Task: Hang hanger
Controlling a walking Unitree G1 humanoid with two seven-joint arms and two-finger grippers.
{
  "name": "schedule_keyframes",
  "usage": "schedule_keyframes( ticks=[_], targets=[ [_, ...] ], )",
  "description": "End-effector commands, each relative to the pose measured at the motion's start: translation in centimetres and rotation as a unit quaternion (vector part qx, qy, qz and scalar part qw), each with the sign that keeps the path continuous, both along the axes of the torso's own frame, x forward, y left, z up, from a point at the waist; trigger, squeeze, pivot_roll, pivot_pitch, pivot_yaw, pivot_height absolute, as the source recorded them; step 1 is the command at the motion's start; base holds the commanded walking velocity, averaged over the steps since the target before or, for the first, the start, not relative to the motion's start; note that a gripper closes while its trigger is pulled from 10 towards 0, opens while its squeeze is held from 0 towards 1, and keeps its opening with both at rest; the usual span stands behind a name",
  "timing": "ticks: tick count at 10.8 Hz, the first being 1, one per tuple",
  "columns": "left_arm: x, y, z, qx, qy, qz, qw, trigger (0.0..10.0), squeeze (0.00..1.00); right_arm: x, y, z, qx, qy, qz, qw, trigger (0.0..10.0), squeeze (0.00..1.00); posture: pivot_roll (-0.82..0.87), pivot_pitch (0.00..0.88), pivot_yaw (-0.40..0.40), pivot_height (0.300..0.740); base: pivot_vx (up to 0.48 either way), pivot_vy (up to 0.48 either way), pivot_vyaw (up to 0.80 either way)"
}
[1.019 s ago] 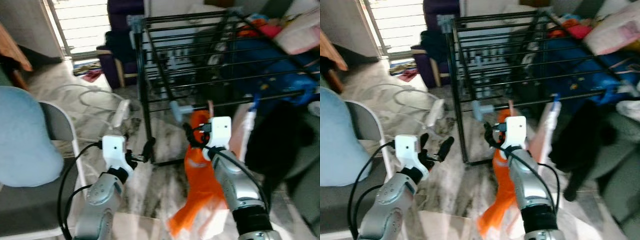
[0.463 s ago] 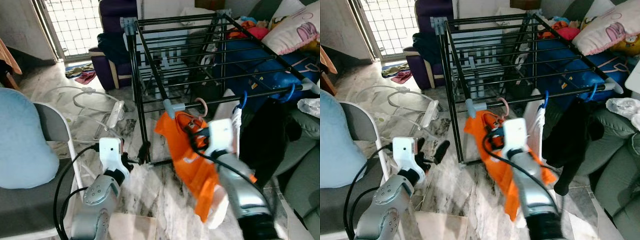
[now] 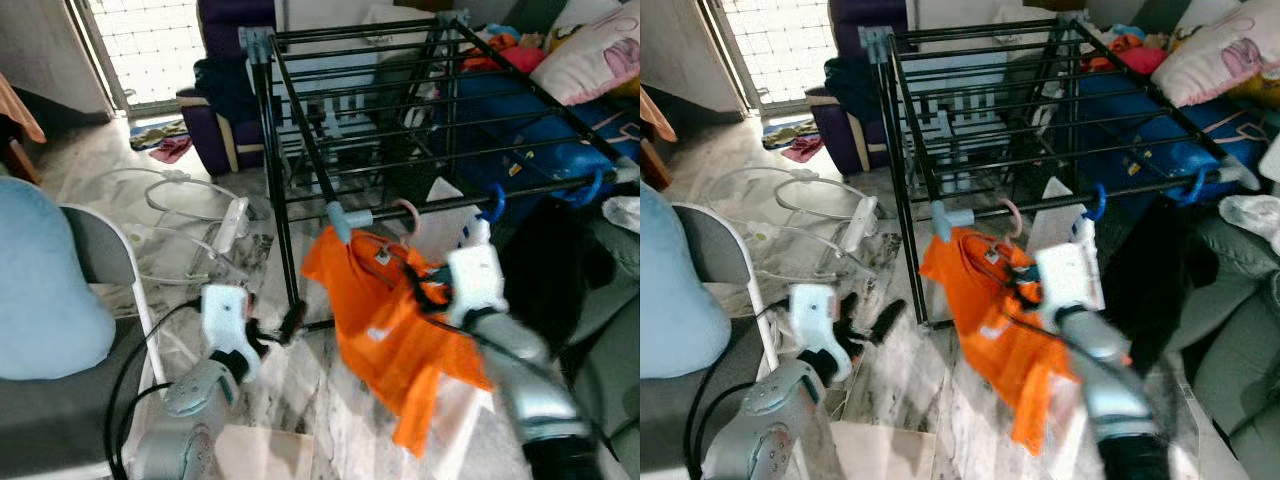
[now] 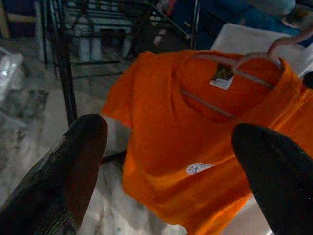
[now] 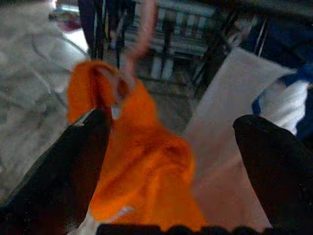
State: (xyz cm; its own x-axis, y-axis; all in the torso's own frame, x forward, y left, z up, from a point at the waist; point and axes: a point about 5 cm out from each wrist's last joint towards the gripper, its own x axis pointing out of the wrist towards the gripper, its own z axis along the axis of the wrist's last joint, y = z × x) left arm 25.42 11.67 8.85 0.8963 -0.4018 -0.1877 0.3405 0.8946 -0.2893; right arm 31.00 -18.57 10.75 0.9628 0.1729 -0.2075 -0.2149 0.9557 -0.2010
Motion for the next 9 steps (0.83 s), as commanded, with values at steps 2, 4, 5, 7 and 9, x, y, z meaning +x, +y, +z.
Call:
schedule_keyframes(
  ticks=[2, 4, 5, 7, 9],
  targets=[
    [0.1, -0.1, 0.6, 0.008, -0.011, -0.014, 1.0, 10.0, 0.0, 1.6, -1.1, -0.3, -0.011, 0.054, 0.025, 0.998, 10.0, 0.0, -0.04, 0.013, 0.041, 0.74, 0.0, 0.0, 0.0],
    [0.1, 0.0, 0.6, 0.011, -0.009, -0.014, 1.0, 10.0, 0.0, 2.4, -1.5, 0.0, 0.004, 0.071, 0.035, 0.997, 4.9, 0.0, -0.04, 0.012, 0.039, 0.74, 0.0, 0.0, 0.0],
    [0.1, 0.0, 0.6, 0.013, -0.008, -0.012, 1.0, 10.0, 0.0, 2.6, -1.6, 0.0, 0.002, 0.085, 0.048, 0.995, 0.0, 0.0, -0.04, 0.012, 0.039, 0.74, 0.0, 0.0, 0.0],
    [0.0, 0.1, 0.6, 0.016, -0.005, -0.01, 1.0, 10.0, 0.0, 2.4, -1.7, -0.3, 0.017, 0.129, 0.08, 0.988, 0.0, 0.0, -0.03, 0.013, 0.036, 0.74, 0.0, 0.0, 0.0],
    [0.0, 0.1, 0.5, 0.021, -0.002, -0.012, 1.0, 10.0, 0.0, 2.0, -2.7, -0.6, 0.011, 0.154, 0.083, 0.985, 0.0, 0.0, -0.04, 0.015, 0.041, 0.74, 0.0, 0.0, 0.0]
  ],
)
